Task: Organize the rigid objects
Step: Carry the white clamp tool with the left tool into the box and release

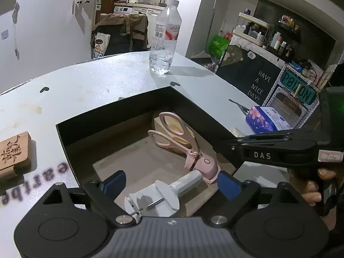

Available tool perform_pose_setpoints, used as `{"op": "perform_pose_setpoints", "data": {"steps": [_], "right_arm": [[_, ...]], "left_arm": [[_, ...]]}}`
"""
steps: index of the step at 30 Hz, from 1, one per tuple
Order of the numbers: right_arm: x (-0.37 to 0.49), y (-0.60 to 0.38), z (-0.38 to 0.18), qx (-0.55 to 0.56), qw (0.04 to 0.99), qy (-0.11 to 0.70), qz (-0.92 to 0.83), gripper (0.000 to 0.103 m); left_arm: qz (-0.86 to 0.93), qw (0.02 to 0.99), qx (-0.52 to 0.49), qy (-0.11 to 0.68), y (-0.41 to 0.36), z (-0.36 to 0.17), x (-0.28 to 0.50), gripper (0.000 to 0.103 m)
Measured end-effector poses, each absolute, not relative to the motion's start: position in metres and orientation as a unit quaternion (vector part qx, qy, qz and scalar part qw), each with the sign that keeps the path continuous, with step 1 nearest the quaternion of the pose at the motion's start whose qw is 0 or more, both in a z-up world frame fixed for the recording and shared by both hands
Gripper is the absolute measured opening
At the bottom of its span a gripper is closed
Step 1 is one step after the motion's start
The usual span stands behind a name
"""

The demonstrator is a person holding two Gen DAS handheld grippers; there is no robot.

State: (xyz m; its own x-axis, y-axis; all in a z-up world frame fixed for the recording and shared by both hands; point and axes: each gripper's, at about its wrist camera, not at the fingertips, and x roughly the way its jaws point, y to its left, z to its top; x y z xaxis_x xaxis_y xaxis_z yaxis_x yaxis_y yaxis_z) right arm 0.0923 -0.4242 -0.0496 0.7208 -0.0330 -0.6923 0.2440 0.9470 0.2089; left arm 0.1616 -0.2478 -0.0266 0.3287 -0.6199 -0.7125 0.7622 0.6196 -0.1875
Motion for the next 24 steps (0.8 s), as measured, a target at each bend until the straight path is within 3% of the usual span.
{"op": "perform_pose_setpoints", "data": {"steps": [24], "right_arm": [[0.092, -0.424, -0.050, 0.143, 0.916, 0.366, -0.078, 0.007]], "left_arm": [[-0.403, 0.837, 0.100, 0.356, -0.226, -0.002, 0.144, 0.103]]}}
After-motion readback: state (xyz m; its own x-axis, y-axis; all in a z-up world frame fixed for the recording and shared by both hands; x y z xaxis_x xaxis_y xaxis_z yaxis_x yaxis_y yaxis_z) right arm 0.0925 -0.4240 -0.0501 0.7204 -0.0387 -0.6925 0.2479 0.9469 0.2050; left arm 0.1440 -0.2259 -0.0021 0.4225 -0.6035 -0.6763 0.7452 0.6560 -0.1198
